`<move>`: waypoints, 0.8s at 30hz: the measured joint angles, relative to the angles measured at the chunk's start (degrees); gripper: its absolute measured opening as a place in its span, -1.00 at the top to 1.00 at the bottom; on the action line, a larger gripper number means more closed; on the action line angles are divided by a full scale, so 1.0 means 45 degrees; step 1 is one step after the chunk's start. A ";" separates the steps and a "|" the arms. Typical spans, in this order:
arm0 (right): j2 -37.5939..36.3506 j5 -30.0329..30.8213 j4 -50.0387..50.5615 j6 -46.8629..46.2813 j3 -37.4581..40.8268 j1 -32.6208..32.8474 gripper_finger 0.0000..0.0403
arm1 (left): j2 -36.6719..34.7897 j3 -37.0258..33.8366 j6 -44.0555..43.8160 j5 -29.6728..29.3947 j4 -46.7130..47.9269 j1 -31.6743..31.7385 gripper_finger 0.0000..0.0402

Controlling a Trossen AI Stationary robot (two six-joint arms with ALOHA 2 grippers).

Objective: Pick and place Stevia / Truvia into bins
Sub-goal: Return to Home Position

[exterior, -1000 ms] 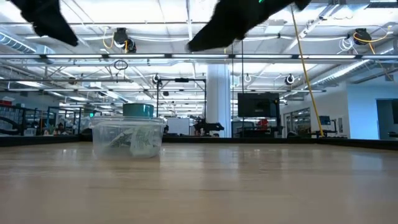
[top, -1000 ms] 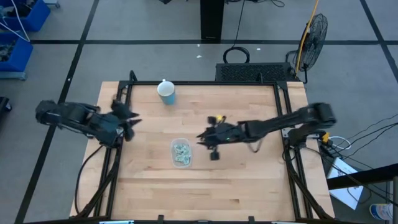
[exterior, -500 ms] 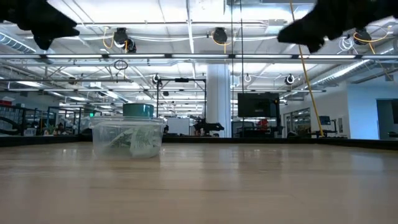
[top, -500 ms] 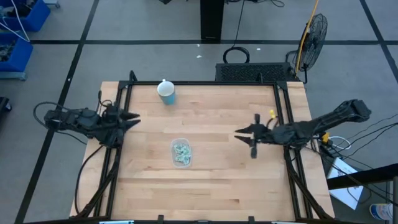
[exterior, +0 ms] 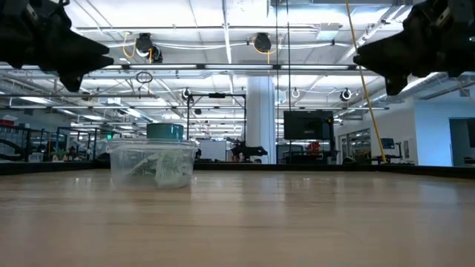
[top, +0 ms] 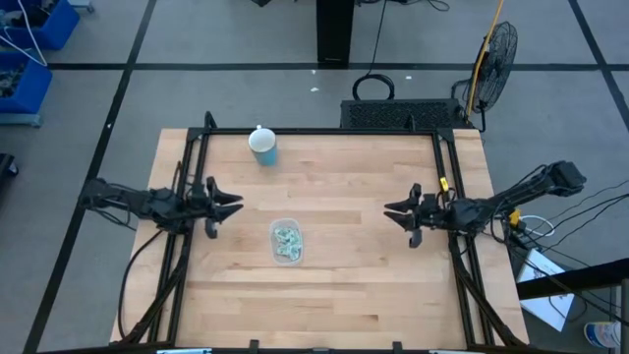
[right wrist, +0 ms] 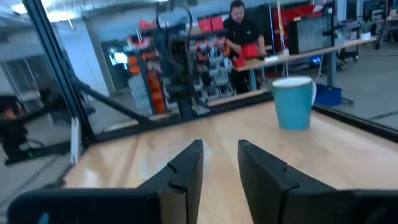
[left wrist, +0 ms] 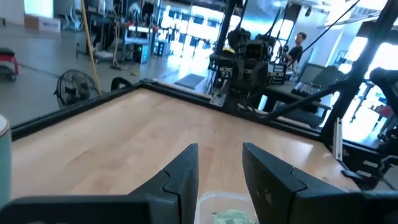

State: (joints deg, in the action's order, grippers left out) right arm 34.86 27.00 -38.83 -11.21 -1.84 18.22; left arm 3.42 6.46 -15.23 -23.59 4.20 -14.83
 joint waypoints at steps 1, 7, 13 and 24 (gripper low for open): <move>-0.0024 0.0004 -0.0073 -0.0017 0.0088 0.0000 0.54 | 0.0000 -0.0296 0.0159 -0.0004 -0.0462 0.0000 0.36; -0.0002 0.0013 0.0180 0.0091 0.0174 -0.0027 0.54 | 0.0137 -0.1273 0.0569 -0.0018 -0.1767 0.0005 0.36; 0.0005 0.0005 0.0444 0.0343 0.0189 -0.0029 0.54 | 0.0564 -0.1268 0.0993 0.0136 -0.1717 0.0000 0.36; 0.0026 0.0000 0.0491 0.0322 0.0213 -0.0029 0.54 | 0.0933 -0.1268 0.1018 0.0136 -0.1715 0.0000 0.36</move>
